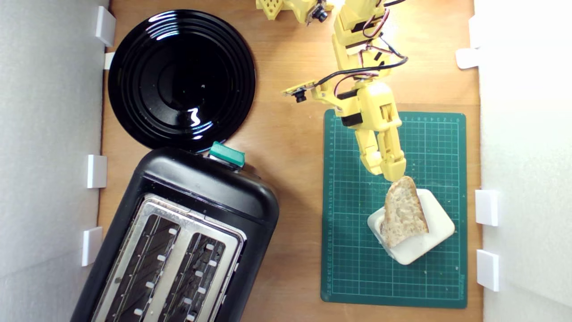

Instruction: Pick bread and place in toaster

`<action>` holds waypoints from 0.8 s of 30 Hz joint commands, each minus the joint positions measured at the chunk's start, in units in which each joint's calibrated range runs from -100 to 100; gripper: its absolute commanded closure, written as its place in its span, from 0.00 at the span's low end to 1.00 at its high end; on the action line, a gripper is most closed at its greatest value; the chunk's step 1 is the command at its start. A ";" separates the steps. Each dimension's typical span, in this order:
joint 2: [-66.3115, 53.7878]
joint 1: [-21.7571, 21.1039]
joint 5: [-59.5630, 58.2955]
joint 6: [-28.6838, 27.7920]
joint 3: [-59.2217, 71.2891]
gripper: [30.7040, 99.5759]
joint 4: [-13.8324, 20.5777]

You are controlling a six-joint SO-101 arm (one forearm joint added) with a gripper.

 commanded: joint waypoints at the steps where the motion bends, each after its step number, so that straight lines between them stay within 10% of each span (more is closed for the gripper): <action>1: 0.11 -0.84 -2.20 -0.11 -3.45 0.35 -0.05; 24: 7.52 -0.92 -1.35 1.61 -15.25 0.35 0.41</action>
